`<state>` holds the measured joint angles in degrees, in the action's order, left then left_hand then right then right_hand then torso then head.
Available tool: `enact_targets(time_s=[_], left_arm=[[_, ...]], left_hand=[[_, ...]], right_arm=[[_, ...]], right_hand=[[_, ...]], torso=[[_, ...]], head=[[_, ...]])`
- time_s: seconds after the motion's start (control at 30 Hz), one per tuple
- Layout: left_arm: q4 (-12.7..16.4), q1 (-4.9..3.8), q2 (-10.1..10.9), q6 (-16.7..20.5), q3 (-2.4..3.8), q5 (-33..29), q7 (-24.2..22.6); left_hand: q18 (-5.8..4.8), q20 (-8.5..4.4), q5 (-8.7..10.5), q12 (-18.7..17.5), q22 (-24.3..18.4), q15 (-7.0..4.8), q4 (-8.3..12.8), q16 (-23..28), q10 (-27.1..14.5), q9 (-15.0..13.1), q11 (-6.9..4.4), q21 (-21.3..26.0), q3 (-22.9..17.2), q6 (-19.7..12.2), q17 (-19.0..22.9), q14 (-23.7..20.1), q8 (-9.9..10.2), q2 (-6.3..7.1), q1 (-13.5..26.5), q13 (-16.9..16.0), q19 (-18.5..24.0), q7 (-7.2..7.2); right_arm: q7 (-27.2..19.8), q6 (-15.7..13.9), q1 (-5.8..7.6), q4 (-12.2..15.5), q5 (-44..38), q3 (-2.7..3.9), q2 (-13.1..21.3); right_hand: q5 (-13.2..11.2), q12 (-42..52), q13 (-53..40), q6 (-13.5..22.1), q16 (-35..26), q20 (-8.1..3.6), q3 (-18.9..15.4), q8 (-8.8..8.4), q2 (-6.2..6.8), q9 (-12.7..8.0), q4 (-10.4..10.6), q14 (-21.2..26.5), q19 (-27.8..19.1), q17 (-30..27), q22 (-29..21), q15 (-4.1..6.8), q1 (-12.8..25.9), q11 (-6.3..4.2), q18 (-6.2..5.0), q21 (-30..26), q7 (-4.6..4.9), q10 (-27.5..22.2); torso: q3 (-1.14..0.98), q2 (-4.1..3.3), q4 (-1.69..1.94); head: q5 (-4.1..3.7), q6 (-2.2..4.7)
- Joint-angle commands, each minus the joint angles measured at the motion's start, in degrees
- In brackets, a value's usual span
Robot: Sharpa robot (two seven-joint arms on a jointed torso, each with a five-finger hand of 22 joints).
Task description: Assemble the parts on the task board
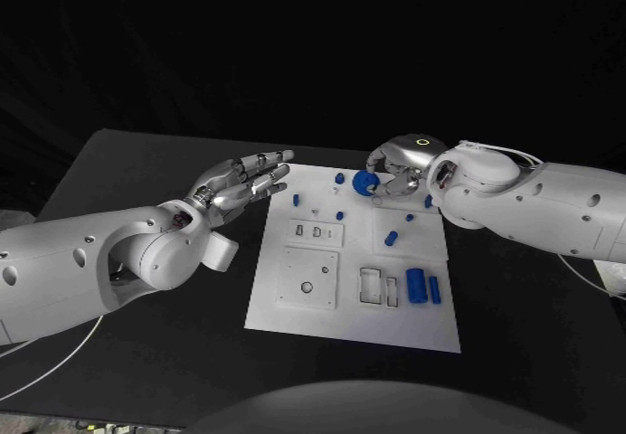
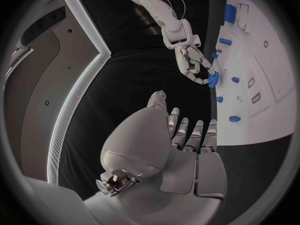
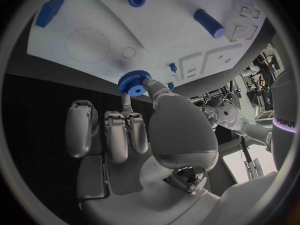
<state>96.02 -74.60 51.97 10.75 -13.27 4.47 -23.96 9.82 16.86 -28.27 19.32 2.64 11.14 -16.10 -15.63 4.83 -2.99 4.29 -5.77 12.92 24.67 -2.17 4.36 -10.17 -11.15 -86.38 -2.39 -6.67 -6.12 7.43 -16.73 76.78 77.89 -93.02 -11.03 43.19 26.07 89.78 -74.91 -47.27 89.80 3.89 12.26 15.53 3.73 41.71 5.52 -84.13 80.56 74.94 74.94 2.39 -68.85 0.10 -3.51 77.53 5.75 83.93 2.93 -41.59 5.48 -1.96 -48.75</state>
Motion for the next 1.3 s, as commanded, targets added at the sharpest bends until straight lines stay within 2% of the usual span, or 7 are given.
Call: enact_targets(time_s=[0.03, 0.1, 0.4, 0.6, 0.93, 1.1, 1.3], left_arm=[[0.2, -0.01, -0.1, -1.0, 0.04, 0.3, -0.1], [0.2, -0.01, -0.1, -1.0, 0.04, 0.3, -0.1], [-0.1, -0.01, -0.4, -1.1, 0.04, 0.3, -0.1], [-0.3, 0.0, -0.6, -1.2, 0.04, 0.3, -0.1], [-0.5, 0.0, -0.7, -1.2, 0.04, 0.3, -0.1], [-0.5, 0.0, -0.8, -1.3, 0.04, 0.3, 0.0], [-0.6, 0.0, -0.9, -1.3, 0.04, 0.3, 0.1]], left_hand=[[-1.08, 0.02, -0.36, 0.2, 0.1, 0.38, 0.0, -0.2, 0.1, -0.1, 0.35, -0.3, -0.3, 0.1, -0.1, -0.1, -0.2, 0.13, -0.5, -0.1, -0.4, -0.46], [-1.08, 0.02, -0.36, 0.2, 0.1, 0.38, 0.0, -0.2, 0.1, -0.1, 0.35, -0.3, -0.3, 0.1, -0.1, -0.1, -0.2, 0.13, -0.5, -0.1, -0.4, -0.46], [-1.08, 0.02, -0.36, 0.2, 0.1, 0.38, 0.0, -0.2, 0.1, -0.1, 0.35, -0.3, -0.3, 0.1, -0.1, -0.1, -0.2, 0.13, -0.5, -0.1, -0.4, -0.46], [-1.15, 0.02, -0.36, 0.3, 0.1, 0.43, 0.0, -0.4, 0.2, -0.1, 0.41, -0.4, -0.3, 0.0, -0.1, 0.0, -0.2, 0.15, -0.5, -0.1, -0.5, -0.52], [-1.21, 0.02, -0.37, 0.4, 0.1, 0.48, 0.0, -0.5, 0.3, -0.1, 0.47, -0.4, -0.4, 0.0, -0.1, 0.0, -0.2, 0.16, -0.6, -0.1, -0.5, -0.58], [-1.21, 0.02, -0.37, 0.4, 0.1, 0.48, 0.0, -0.5, 0.3, -0.1, 0.47, -0.4, -0.4, 0.0, -0.1, 0.0, -0.2, 0.16, -0.6, -0.1, -0.5, -0.58], [-1.26, 0.03, -0.39, 0.4, 0.1, 0.53, 0.0, -0.6, 0.3, -0.1, 0.52, -0.5, -0.4, 0.0, -0.1, 0.0, -0.2, 0.17, -0.6, -0.1, -0.5, -0.62]], right_arm=[[-0.9, 3.0, 0.08, -1.2, 0.2, 0.01, -1.5], [-1.0, 3.3, 0.07, -1.8, 0.3, 0.01, -2.3], [-1.4, 4.2, 0.03, -3.6, 0.8, 0.02, -5.6], [-1.4, 4.7, -0.02, -4.7, 0.9, 0.02, -7.1], [-1.1, 5.6, -0.19, -6.4, 1.0, 0.02, -9.0], [-0.9, 6.4, -0.3, -6.9, 1.1, 0.03, -9.8], [-0.7, 7.1, -0.51, -7.4, 1.1, 0.03, -10.5]], right_hand=[[0.1, 0.2, -15.1, -1.9, 0.2, -0.06, 0.3, 0.22, 0.29, 0.0, -0.1, -5.9, 0.3, 15.1, 10.8, 0.35, 0.1, -0.23, 0.31, 0.0, -1.48, 6.1], [0.1, 0.2, -15.1, -1.9, 0.2, -0.06, 0.3, 0.21, 0.28, 0.0, -0.1, -5.9, 0.2, 15.1, 10.8, 0.34, 0.1, -0.23, 0.31, 0.0, -1.48, 6.1], [0.1, 0.2, -15.1, -1.9, 0.2, -0.06, 0.3, 0.15, 0.2, 0.0, -0.1, -5.9, 0.5, 15.1, 10.9, 0.34, 0.1, -0.22, 0.39, 0.4, -1.46, 6.1], [0.1, 0.2, -15.1, -1.9, 0.2, -0.06, 0.4, 0.11, 0.16, 0.0, -0.1, -5.9, 0.4, 15.1, 10.9, 0.33, 0.1, -0.22, 0.34, 0.2, -1.45, 6.1], [-0.3, 0.2, -15.1, -1.5, 0.2, -0.04, 0.5, -0.26, 0.13, 0.0, -0.1, -5.9, 0.1, 15.1, 10.7, 0.27, 0.1, -0.13, 0.25, -0.2, -1.32, 6.1], [-1.0, 0.2, -15.1, -0.5, 0.2, 0.11, 0.8, -1.53, 0.23, -0.5, -0.2, -5.9, -0.1, 15.1, 10.7, 0.06, 0.4, 0.19, 0.2, -0.5, -0.95, 6.1], [-2.2, 0.2, -15.1, 2.1, 0.2, 0.6, 1.3, -5.22, 0.59, -3.0, 0.0, -5.9, -0.3, 15.1, 10.6, -0.53, 1.1, 0.88, 0.14, -1.0, -0.11, 6.1]], torso=[[0.07, -0.07, 0.05], [0.05, -0.06, -0.04], [0.11, -0.07, 0.01], [0.03, -0.01, -0.06], [0.01, -0.03, -0.1], [-0.02, -0.01, -0.16], [-0.02, -0.03, -0.16]], head=[[0.05, 0.01], [0.08, -0.11], [-0.05, -0.46], [-0.25, -0.76], [-0.13, -1.05], [-0.11, -1.1], [-0.16, -1.15]])
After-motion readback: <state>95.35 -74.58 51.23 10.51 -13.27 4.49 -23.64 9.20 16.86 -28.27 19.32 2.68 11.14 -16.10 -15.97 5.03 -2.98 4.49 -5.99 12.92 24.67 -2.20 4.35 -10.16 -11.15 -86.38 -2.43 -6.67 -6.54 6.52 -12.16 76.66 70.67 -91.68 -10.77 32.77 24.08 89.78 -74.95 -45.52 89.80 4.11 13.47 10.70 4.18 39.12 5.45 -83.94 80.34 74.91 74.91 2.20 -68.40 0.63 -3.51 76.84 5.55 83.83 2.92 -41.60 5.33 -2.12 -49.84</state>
